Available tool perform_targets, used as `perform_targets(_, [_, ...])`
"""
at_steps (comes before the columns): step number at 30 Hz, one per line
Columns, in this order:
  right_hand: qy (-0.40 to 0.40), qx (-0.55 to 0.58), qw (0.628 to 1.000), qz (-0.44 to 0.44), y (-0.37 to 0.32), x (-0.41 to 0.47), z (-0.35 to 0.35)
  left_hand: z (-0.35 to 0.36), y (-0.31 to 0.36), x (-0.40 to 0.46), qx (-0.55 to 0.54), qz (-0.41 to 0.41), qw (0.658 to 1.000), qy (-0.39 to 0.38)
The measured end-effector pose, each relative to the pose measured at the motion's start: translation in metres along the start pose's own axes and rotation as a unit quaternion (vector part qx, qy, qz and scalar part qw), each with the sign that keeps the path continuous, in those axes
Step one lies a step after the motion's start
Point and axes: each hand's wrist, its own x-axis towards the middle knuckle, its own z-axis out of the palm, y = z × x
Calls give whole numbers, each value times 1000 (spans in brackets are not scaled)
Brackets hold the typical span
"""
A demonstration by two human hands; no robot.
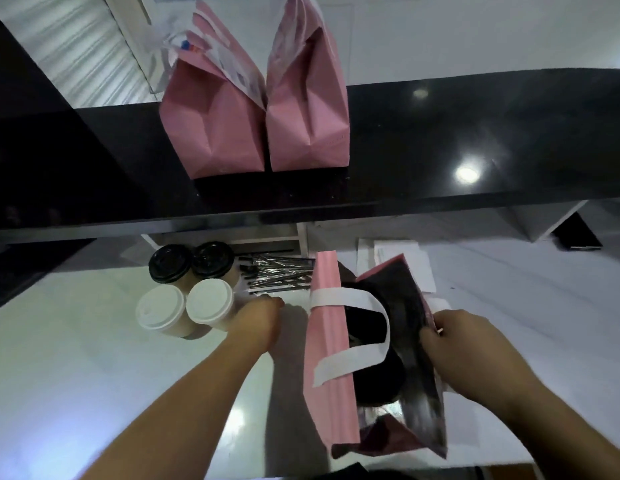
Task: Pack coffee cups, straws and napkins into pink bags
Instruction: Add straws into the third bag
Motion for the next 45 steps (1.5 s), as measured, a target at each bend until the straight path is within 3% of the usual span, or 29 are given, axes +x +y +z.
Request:
perform_targets(6, [-4, -11, 999, 51, -12, 2, 5, 7, 0, 43, 54, 77, 995, 11])
perform_targets(17, [5, 1, 994, 109, -22, 0, 1, 19, -8, 73, 70, 93, 992, 57])
perform_targets(30, [-21, 15, 995, 92, -20, 10, -6, 17, -4, 77, 74, 70, 994, 50])
perform_targets(38, [-30, 16, 996, 88, -22, 13, -7, 13, -6, 81, 102, 108, 989, 27])
perform_targets(45, [-23, 13, 996, 87, -24, 15, -4, 13, -8, 81, 100, 143, 981, 81])
